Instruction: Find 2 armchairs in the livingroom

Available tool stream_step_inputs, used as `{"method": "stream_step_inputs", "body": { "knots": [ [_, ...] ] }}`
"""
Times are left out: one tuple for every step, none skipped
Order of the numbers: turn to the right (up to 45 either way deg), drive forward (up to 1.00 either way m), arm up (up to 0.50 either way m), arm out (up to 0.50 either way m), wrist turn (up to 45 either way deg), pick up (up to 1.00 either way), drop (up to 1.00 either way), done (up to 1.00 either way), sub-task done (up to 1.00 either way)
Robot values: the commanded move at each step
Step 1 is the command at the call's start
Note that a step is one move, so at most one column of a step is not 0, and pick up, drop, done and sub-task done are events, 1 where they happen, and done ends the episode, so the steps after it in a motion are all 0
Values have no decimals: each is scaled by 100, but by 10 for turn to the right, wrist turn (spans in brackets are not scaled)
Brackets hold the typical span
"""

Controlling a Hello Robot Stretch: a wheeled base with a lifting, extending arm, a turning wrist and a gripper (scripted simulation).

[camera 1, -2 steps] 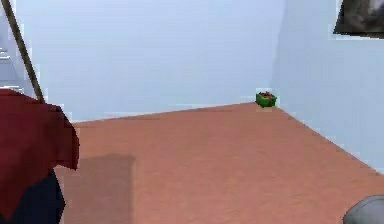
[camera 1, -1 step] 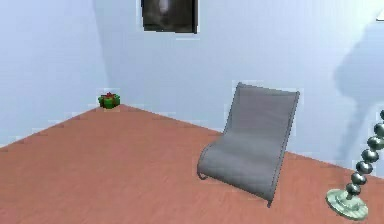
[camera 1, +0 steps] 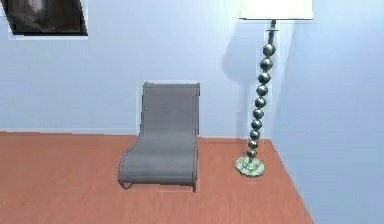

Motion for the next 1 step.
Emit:
{"method": "stream_step_inputs", "body": {
  "knots": [
    [30,0,0,0,0,0,0,0,0]
  ]
}}
